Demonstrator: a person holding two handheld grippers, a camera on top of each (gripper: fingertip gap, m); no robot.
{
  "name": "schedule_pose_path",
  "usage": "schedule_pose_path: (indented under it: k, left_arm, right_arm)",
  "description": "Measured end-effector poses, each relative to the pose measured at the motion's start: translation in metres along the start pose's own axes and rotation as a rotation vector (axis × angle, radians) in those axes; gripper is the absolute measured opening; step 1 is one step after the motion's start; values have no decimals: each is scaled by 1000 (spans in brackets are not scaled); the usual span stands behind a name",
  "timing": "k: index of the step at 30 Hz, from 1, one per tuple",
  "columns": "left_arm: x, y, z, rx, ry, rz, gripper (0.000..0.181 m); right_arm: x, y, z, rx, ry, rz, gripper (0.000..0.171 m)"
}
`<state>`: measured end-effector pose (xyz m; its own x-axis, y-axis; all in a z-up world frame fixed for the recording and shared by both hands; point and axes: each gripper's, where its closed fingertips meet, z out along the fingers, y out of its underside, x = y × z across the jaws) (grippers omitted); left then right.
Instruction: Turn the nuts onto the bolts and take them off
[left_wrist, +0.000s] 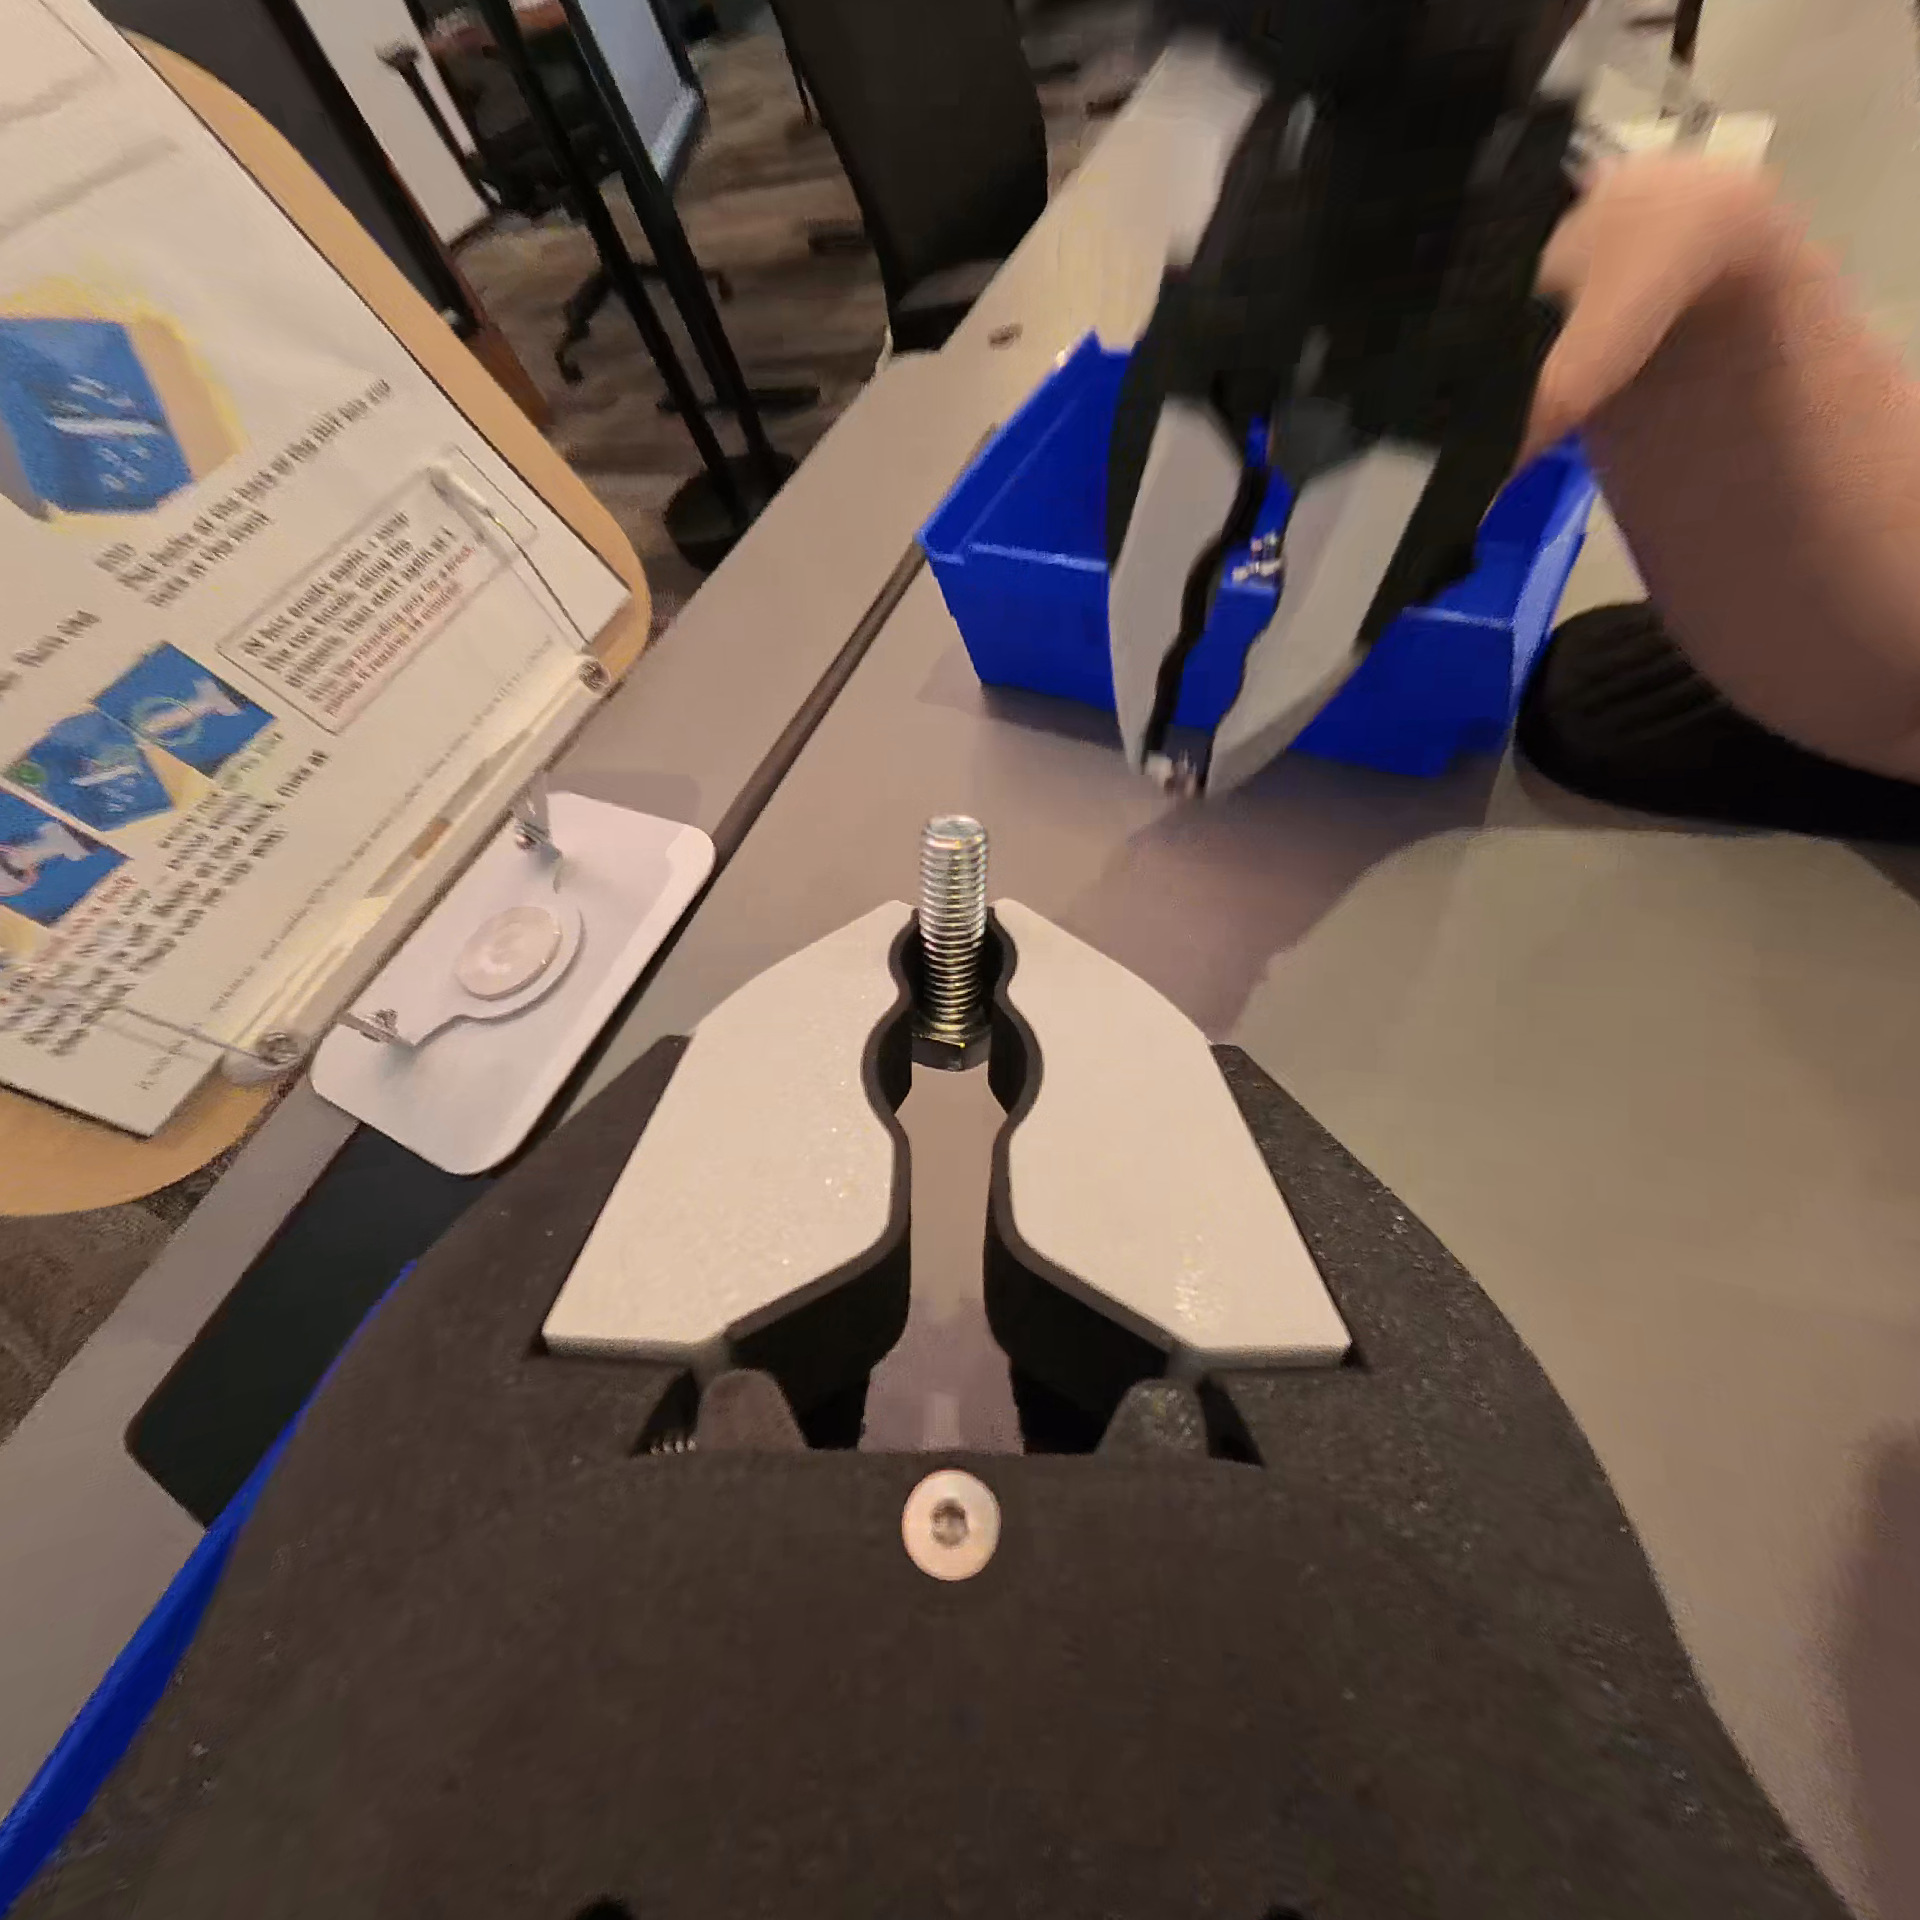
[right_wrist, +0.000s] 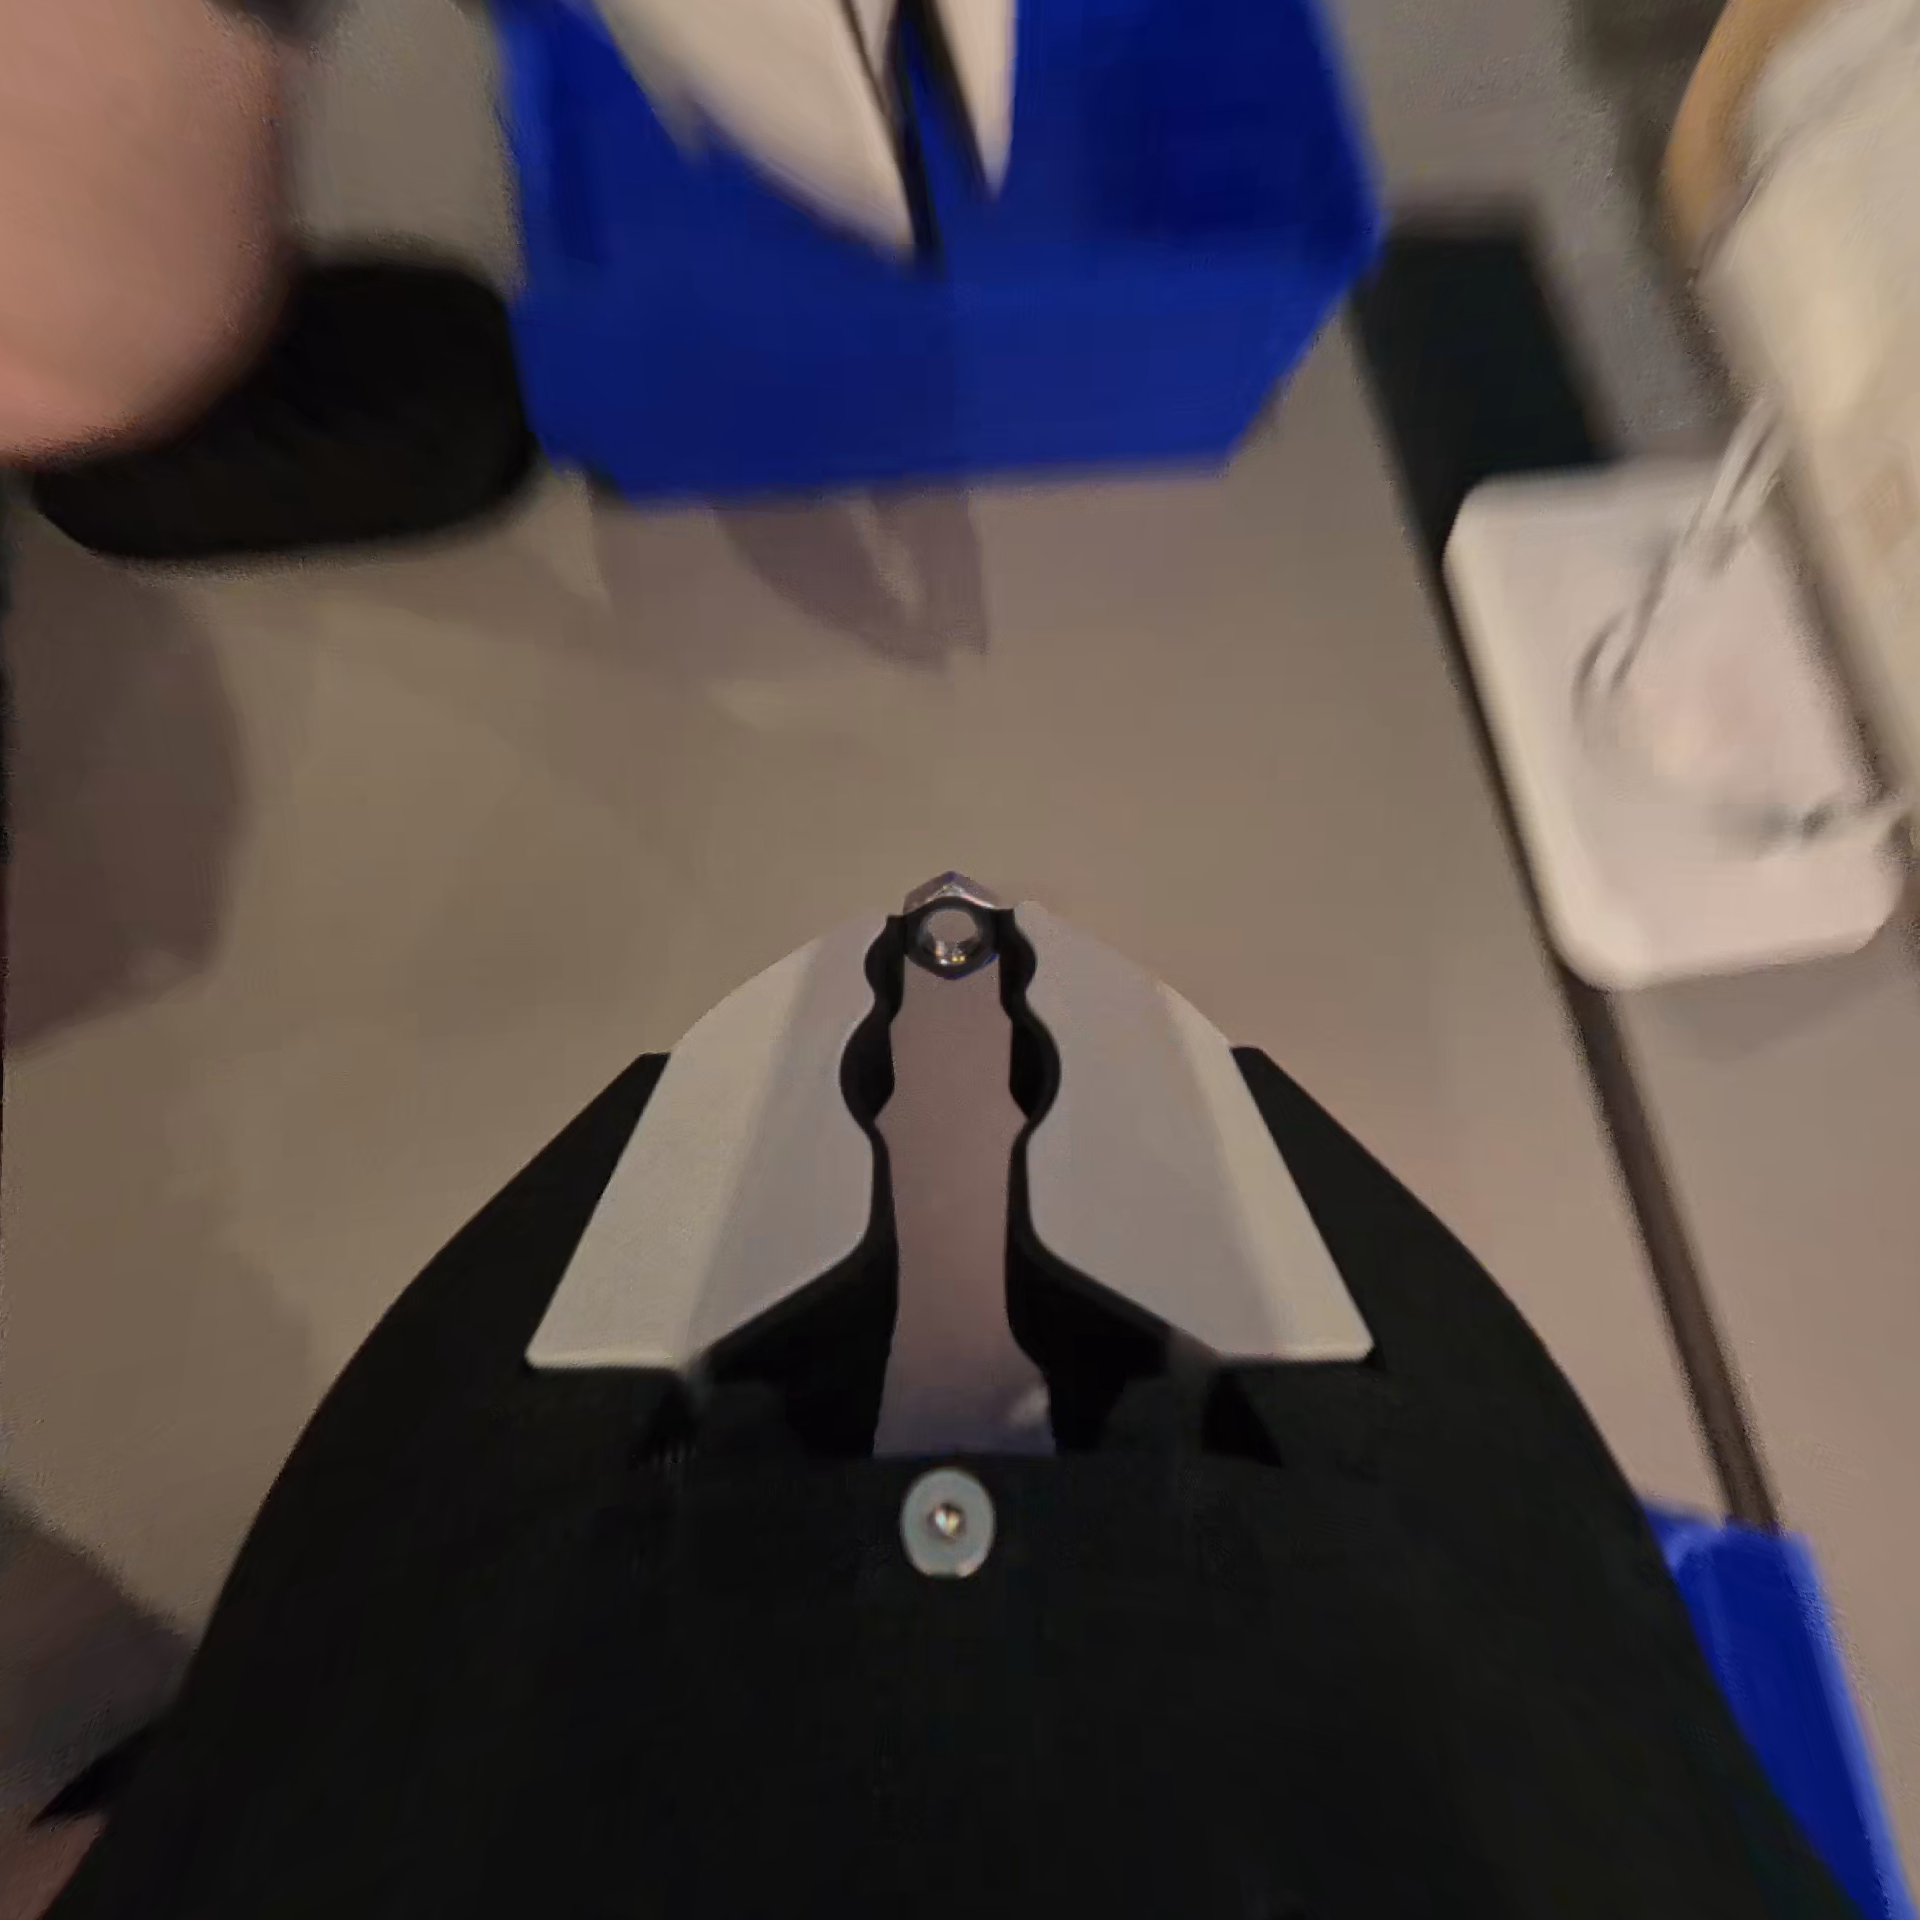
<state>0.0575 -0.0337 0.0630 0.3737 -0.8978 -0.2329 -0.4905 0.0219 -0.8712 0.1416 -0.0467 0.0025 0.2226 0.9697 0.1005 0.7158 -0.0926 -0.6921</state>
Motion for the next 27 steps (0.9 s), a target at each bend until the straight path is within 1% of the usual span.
schedule_pose_path:
  k: [2,3,5,7,9,13,21,27]
  left_arm:
    - [11,5,16,-32,29,34,9]
    - [17,6,24,-36,45,53,9]
    - [31,10,36,-60,89,83,9]
    - [41,14,45,-88,106,122,9]
    - [49,18,52,-119,123,145,9]
    - [63,25,60,-169,154,187,9]
    - [73,31,66,-214,167,215,9]
    - [81,31,66,-224,193,232,9]
  right_arm:
    - [-14,-37,-24,222,-12,-87,18]
    - [-23,-48,-32,287,-35,-126,18]
    - [-34,-59,-42,346,-26,-208,18]
    - [-33,-61,-44,345,56,-301,18]
    - [-30,-57,-40,304,112,-359,18]
    - [-28,-45,-24,216,129,-437,18]
    - [-36,-34,-9,157,68,-470,18]
    - [-41,-28,-6,132,49,-527,18]
